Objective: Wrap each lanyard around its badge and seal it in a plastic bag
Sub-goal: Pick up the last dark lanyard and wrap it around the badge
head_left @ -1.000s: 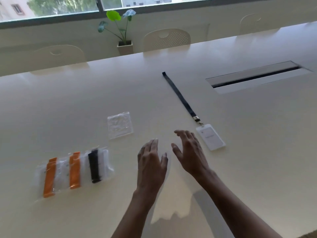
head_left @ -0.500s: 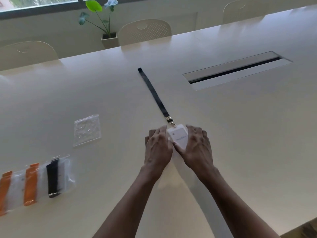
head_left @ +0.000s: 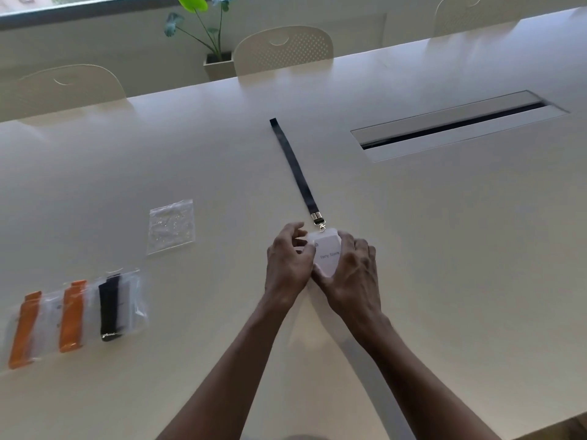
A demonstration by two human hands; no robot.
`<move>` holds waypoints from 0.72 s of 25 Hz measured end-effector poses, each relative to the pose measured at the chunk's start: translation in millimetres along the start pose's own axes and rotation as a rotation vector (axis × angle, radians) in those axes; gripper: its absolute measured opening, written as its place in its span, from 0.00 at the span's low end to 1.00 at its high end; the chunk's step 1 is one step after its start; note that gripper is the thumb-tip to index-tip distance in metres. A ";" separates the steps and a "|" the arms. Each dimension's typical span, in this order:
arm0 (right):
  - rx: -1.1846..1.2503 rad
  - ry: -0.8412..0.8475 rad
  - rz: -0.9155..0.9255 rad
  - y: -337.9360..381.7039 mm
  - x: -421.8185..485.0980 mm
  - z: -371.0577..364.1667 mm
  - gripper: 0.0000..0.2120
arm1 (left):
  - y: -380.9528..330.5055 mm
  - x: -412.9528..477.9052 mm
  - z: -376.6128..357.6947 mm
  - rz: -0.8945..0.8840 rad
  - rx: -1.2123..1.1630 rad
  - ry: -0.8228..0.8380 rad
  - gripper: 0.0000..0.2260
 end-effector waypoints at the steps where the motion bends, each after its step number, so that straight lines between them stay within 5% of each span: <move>1: 0.037 -0.006 -0.005 3.3 -3.8 -0.9 0.39 | 5.8 -1.8 6.0 0.095 -0.113 -0.009 0.20; 6: 0.152 -0.027 0.045 31.6 -23.9 -4.6 0.38 | 27.4 -16.5 30.0 0.421 -0.494 0.111 0.10; 11: 0.411 0.108 0.160 58.7 -34.9 -6.6 0.24 | 38.2 -22.7 84.2 0.391 -0.566 0.078 0.09; 13: 0.513 0.042 0.144 63.6 -31.2 -1.2 0.16 | 41.1 -24.4 107.8 0.413 -0.608 0.071 0.10; 18: 0.534 0.093 0.221 91.4 -25.8 -3.0 0.24 | 36.2 -45.6 150.7 0.424 -0.718 0.182 0.17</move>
Point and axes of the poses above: each hand's wrist, its own x-axis towards the middle knuckle, its own z-axis out of the back of the hand, y = z × x, the point moved 5 cm from there along x, towards the middle knuckle, and after that the axes turned 11 degrees about -y, right-handed, at the moved point
